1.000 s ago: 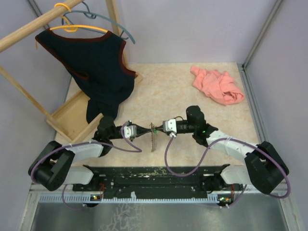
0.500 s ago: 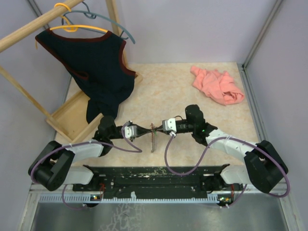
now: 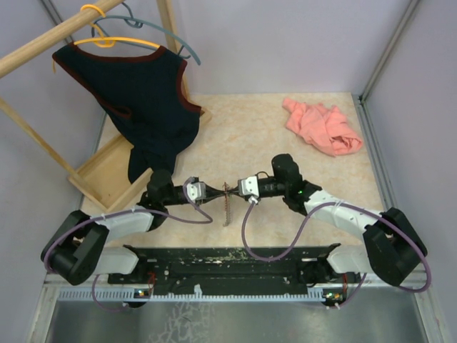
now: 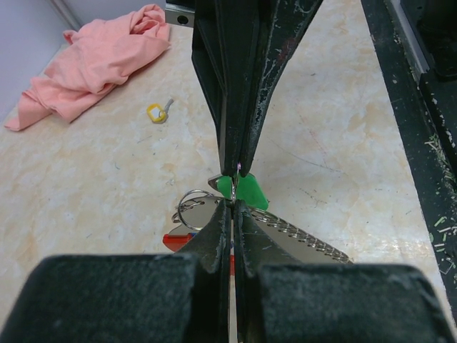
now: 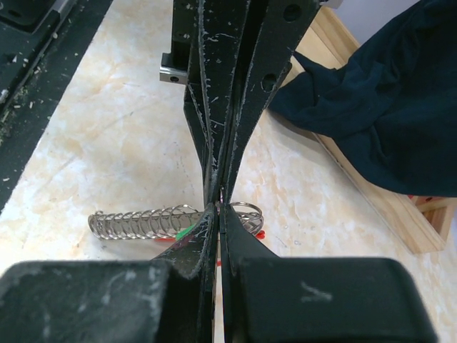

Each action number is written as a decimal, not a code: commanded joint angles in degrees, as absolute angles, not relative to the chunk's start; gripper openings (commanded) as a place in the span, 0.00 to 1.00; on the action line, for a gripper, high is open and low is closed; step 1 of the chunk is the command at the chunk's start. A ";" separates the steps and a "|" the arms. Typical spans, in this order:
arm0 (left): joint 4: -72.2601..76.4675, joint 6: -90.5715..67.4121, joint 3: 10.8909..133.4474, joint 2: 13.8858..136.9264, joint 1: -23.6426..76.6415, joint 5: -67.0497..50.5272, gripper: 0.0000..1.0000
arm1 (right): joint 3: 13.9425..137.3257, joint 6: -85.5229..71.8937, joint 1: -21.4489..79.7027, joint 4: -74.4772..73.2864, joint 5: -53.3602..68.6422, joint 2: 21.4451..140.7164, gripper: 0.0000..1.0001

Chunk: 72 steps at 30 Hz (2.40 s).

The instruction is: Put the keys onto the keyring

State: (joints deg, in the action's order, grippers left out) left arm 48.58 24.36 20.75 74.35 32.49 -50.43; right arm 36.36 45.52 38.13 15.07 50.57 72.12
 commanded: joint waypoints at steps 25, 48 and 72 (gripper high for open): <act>95.35 -7.81 11.86 84.80 32.98 -37.60 0.00 | 32.02 54.51 42.19 23.26 35.22 69.48 0.00; 62.73 8.80 18.29 76.71 32.89 -42.80 0.37 | 38.14 59.93 42.20 12.80 36.27 65.44 0.00; 49.15 15.50 25.72 79.17 33.05 -50.90 0.16 | 38.50 59.63 42.29 12.57 37.79 65.56 0.00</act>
State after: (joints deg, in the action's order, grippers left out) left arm 50.94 14.09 23.81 78.39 32.82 -48.80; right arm 35.70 59.44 42.22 10.11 36.10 67.44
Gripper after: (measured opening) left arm 0.203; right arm 0.006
